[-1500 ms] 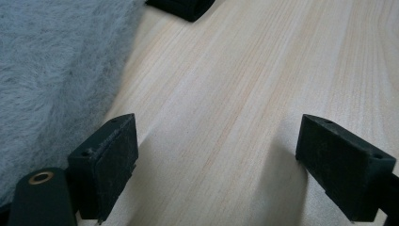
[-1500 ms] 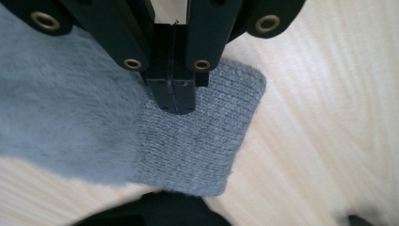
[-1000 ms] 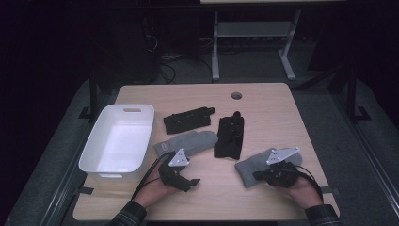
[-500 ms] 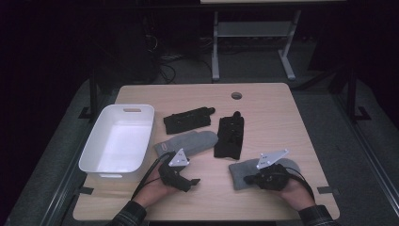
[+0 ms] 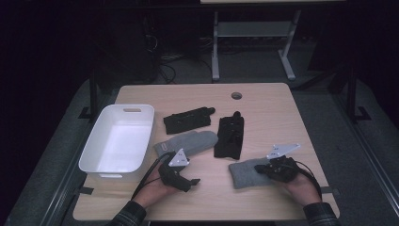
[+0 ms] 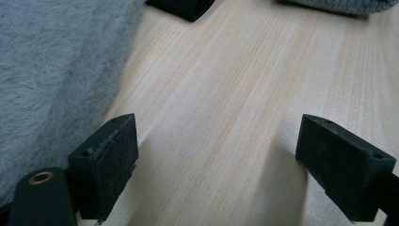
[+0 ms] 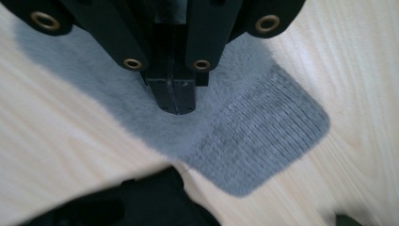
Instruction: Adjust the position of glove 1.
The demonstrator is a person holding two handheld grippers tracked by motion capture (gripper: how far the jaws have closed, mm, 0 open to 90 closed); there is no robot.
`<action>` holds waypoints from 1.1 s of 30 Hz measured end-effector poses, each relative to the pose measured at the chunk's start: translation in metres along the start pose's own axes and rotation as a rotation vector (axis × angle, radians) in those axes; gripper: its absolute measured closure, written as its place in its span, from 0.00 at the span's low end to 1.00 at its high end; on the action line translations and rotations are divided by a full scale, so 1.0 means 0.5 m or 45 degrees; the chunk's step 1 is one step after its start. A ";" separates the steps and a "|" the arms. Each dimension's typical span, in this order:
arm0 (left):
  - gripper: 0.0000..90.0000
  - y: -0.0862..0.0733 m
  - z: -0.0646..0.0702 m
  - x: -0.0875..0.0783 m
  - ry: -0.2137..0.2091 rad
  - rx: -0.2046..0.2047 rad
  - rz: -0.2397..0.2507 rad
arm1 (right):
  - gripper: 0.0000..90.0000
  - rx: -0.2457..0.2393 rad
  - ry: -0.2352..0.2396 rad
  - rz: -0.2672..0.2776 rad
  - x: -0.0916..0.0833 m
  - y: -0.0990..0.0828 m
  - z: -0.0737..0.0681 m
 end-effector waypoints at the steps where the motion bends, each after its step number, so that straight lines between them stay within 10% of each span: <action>1: 0.14 0.000 0.000 0.000 0.001 0.000 0.002 | 1.00 0.001 0.009 -0.002 0.007 0.004 -0.001; 24: 0.14 0.000 0.001 0.001 0.000 -0.006 0.012 | 1.00 -0.168 0.234 0.044 0.065 0.069 -0.090; 33: 0.14 0.000 0.001 0.001 0.001 -0.006 0.010 | 0.91 -0.118 0.232 0.117 0.041 0.075 -0.080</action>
Point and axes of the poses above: each handheld gripper's, and its own axes: x roughly forward along the jaws, y roughly out of its top, z roughly to its right, the point moved 2 cm from there along x, roughly forward along the jaws, and after that the axes turned 13 degrees about -y, right-handed, at the moved point
